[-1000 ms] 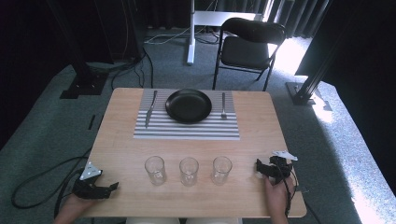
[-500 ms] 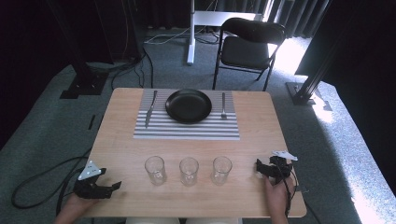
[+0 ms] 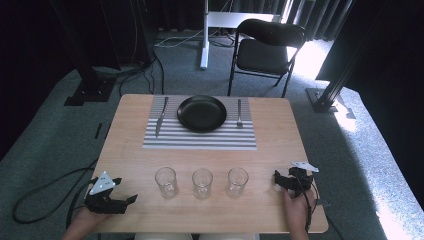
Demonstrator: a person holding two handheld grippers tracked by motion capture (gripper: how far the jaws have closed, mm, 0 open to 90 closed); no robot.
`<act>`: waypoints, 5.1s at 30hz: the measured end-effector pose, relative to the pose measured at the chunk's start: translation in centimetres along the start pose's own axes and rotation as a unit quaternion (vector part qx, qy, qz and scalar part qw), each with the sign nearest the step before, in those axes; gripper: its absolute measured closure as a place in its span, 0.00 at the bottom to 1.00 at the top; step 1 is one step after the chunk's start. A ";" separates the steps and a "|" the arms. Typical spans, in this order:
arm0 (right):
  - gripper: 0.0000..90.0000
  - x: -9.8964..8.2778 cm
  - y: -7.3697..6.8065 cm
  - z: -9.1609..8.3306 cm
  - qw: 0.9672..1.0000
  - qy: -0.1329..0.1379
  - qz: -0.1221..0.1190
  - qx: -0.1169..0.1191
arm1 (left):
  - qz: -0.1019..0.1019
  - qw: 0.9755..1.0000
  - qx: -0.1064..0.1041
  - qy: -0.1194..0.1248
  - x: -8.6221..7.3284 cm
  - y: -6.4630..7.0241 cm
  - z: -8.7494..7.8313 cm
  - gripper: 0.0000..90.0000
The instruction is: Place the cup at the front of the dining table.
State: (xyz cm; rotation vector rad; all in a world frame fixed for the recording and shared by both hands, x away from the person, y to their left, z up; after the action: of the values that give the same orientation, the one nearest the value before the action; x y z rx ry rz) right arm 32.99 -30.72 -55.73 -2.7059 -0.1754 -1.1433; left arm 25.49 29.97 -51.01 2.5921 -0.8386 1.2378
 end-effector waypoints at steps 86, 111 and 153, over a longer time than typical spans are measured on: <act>0.13 0.0 0.0 0.0 1.000 0.000 -0.001 0.000 | 0.134 0.980 -0.129 0.076 12.7 9.5 1.4 0.16; 0.13 0.0 0.0 0.0 1.000 0.001 -0.001 -0.001 | 0.158 0.972 -0.166 0.055 16.3 13.9 4.8 0.16; 0.13 0.0 0.0 0.0 1.000 0.001 0.000 -0.001 | 0.191 0.968 -0.162 -0.031 20.6 20.9 10.5 0.16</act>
State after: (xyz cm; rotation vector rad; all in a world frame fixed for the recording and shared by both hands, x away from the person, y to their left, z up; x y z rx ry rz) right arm 33.03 -30.71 -55.74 -2.7060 -0.1752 -1.1465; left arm 31.58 0.14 -44.41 2.2834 -1.4702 0.9946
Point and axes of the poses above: each handheld gripper's, and its own axes: z roughly forward along the jaws, x roughly out of its top, y roughly to its right, the point moved 1 cm from there along z, roughly forward along the jaws, and after that the axes turned 10 degrees about x, right-handed, at the moved point
